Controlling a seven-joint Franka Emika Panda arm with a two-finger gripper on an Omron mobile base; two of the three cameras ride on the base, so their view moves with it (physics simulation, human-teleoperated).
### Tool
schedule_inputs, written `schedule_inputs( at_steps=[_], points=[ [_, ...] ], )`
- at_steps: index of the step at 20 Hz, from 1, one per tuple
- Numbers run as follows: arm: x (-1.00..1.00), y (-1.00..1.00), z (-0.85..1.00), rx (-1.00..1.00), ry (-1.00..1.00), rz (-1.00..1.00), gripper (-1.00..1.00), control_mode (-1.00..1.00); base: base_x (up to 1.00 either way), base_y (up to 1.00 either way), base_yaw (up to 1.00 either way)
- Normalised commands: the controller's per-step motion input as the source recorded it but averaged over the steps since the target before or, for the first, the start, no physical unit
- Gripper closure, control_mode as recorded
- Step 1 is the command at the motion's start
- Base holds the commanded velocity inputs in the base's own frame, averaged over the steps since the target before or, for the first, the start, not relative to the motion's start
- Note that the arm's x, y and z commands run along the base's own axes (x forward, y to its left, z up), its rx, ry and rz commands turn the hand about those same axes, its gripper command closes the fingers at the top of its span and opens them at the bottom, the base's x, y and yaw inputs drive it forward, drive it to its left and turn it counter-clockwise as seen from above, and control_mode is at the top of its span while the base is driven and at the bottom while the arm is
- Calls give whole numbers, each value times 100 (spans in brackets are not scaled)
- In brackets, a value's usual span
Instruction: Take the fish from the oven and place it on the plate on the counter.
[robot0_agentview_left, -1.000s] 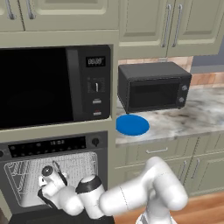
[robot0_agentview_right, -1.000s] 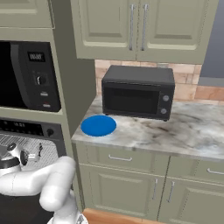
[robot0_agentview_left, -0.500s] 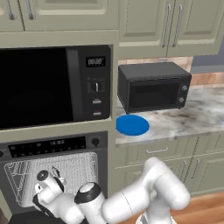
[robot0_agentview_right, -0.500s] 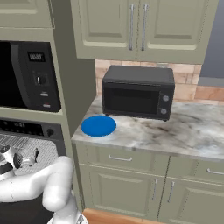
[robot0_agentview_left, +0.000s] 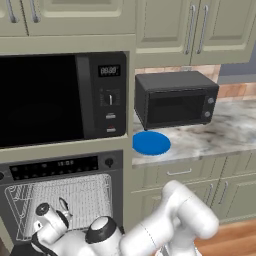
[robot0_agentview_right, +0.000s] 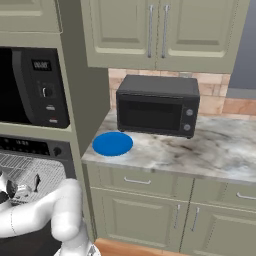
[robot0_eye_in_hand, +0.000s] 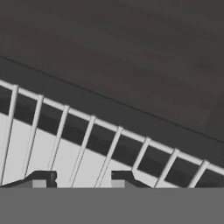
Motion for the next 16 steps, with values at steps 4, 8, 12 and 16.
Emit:
schedule_inputs(
  at_steps=[4,8,12,16],
  points=[
    [-100,2,-100,-4,0,6,-100,-100,0,0,0],
    [-100,0,-100,-1,-1,3,-100,-100,0,0,0],
    [-100,0,-100,0,-6,0,-100,-100,0,0,0],
    [-100,0,-100,0,-8,0,-100,-100,0,0,0]
  ],
)
